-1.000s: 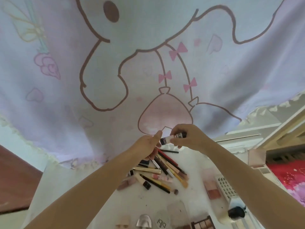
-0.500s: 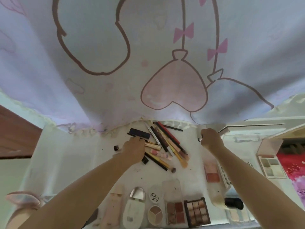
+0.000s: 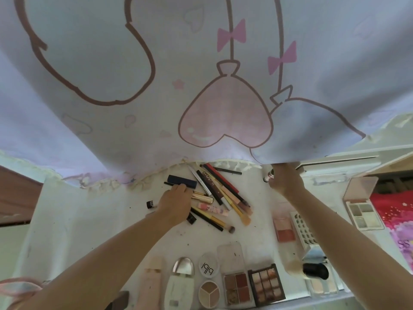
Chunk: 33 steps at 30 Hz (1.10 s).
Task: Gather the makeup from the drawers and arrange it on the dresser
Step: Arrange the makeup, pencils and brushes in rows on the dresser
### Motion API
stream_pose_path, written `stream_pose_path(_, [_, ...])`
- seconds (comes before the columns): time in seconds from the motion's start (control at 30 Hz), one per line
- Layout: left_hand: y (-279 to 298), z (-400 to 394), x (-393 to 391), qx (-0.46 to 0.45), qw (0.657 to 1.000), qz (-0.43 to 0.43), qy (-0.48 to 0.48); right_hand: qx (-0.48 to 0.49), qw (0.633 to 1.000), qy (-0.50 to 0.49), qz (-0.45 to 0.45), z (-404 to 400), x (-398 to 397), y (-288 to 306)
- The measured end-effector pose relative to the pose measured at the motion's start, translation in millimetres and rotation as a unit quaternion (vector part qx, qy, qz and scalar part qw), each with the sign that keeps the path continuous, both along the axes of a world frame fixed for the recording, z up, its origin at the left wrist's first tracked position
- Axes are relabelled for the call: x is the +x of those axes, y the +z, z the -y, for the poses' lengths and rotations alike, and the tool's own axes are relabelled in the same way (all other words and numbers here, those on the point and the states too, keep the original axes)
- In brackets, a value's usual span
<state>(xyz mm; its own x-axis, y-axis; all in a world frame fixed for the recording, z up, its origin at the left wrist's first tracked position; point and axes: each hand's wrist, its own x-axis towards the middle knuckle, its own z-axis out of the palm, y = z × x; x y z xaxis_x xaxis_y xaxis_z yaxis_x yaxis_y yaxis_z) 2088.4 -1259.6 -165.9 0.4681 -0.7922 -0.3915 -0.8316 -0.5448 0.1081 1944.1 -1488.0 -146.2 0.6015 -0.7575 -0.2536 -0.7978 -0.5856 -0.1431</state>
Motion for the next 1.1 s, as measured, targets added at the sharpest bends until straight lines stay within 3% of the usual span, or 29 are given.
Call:
stream_pose_path(0.13, [1,-4,0,0.000,1.000,0.000,0.000,-0.073,0.997,0.018,0.030,-27,-17,9])
stream_pose_path(0.4, [3,-19,-7,-0.008,1.000,-0.007,0.010,0.078,0.995,0.062,0.018,-77,23,-33])
stream_pose_path(0.57, [8,-33,-9,-0.027,0.999,-0.024,0.030,0.076,0.997,0.021,0.011,-73,43,-44])
stream_pose_path(0.8, [7,-45,2,-0.016,0.998,-0.030,0.059,0.086,0.996,0.037,0.013,-71,43,-45])
stream_pose_path(1.1, [-7,-56,1,-0.003,0.998,-0.023,0.064,0.029,0.991,0.130,0.016,-90,17,-46])
